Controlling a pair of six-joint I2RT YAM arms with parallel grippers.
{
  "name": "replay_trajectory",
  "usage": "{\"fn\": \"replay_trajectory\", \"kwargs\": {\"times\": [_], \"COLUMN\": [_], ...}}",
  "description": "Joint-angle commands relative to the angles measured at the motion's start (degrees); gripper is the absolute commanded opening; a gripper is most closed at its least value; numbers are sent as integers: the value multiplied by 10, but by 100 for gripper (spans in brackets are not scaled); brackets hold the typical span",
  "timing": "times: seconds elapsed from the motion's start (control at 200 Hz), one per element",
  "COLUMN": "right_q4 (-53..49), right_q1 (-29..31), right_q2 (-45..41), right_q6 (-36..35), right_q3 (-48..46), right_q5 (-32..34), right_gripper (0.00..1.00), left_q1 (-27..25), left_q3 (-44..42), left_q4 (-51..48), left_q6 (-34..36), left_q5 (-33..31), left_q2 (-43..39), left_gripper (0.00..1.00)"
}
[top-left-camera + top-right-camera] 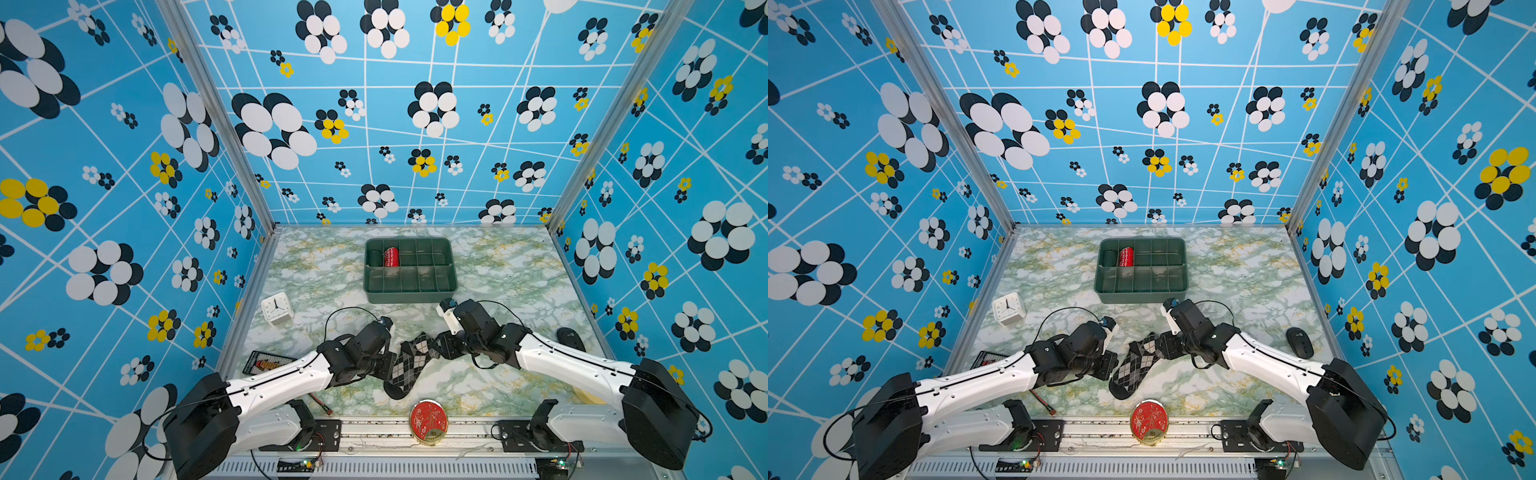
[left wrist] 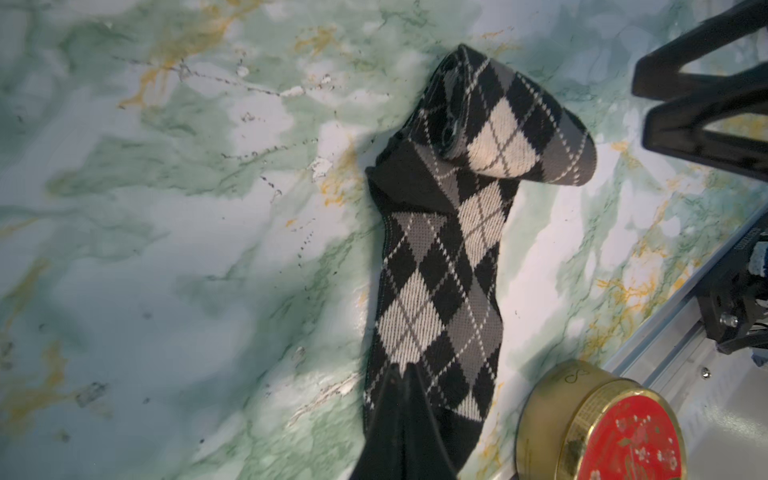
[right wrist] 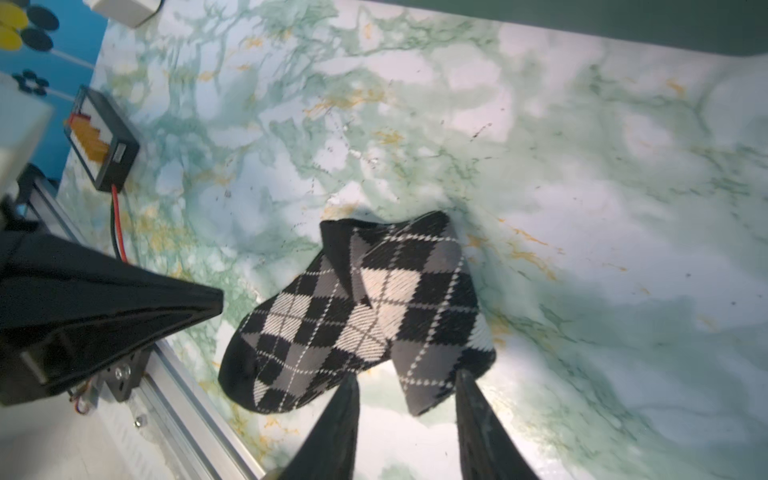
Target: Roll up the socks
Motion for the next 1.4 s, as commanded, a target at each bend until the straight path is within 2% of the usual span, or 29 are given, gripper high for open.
{"fn": "replay_trajectory", "kwargs": {"times": [0.0,0.17,0.365,0.625,1.23,1.394], "right_q4": [-50,-78,-69,-50,-49,-46], "right_q1": [37,86,136,158,160,160], "right_q2": [-9,7,61,121,211,237], "right_q6": [-38,-61,-90,-110,-119,-114], "right_q3": [31,58,80,101,143,155], "right_q5": [79,148,203,253,257,268], "right_gripper": [38,37,37,38,37,30], "left_q1": [-11,-36,-39,-41,-57,-58], "left_q3": [-21,-31,-44,-55,-57,-61], "left_q4": [29,52,61,78,128,134], "left_q6": [-39,-58,-66,-75,-83,-84], "left_q5": [-13,-33,-48,-36,-32,-30], "left_q2": [0,-4,-11,-4,51,60], "left_gripper": [0,0,0,0,0,0]}}
